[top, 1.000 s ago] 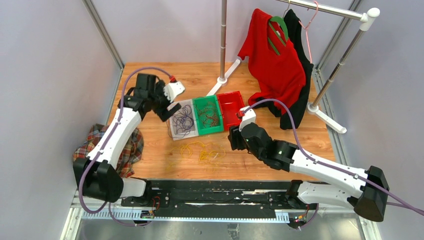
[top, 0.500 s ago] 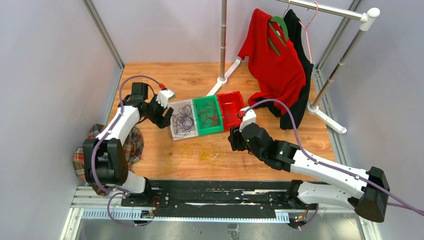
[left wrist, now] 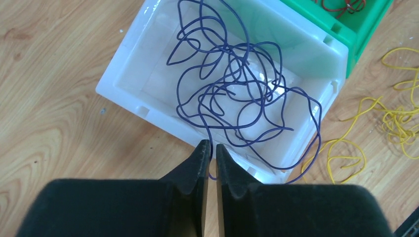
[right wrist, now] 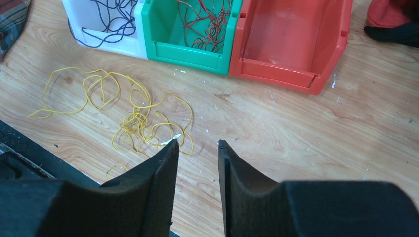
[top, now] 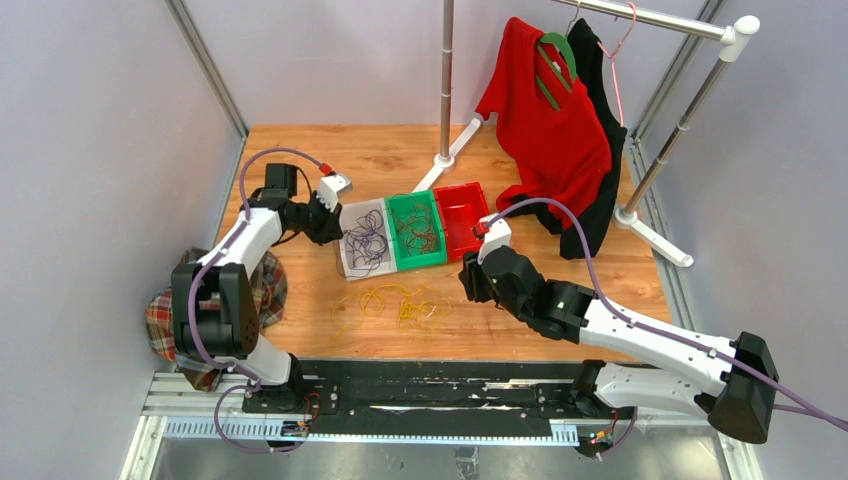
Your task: Untangle the cables
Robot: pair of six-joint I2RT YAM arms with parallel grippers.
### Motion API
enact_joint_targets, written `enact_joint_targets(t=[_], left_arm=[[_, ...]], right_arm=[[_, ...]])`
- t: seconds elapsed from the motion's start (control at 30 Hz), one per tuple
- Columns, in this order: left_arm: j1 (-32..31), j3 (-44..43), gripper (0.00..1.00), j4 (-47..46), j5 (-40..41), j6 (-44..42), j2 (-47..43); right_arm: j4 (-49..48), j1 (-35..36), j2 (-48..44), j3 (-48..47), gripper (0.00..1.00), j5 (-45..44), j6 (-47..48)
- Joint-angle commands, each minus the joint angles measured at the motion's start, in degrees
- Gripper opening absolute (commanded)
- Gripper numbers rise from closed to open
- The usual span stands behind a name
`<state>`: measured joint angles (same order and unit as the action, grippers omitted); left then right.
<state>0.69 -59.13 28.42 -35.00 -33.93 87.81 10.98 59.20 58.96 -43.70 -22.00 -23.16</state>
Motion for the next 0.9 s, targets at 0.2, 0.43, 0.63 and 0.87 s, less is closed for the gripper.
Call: enact_joint_targets(t=[0.2, 0.43, 0.63, 0.87], left_arm=[[0.5, -3.8, 0.01, 10.5, -3.8, -1.8, -5.2], [0.4, -4.9, 0.01, 12.6, -4.0, -0.4, -7.5], [-2.8, -9.0, 0.01, 8.8, -3.2, 5.8, -8.1], [-11.0, -8.5, 0.01, -4.4, 6.7, 10.9, -5.4]], right_arm=[[-1.8, -0.8, -0.8, -0.2, 0.28, 0.4, 0.5], [-2.0, -0.8, -0.7, 0.2, 0.26, 0.7, 0.6], [-3.0, -0.8, -1.1, 1.5, 0.26, 0.2, -0.3], [-3.1, -0.7, -1.8, 2.5, 0.26, -0.3, -1.2]])
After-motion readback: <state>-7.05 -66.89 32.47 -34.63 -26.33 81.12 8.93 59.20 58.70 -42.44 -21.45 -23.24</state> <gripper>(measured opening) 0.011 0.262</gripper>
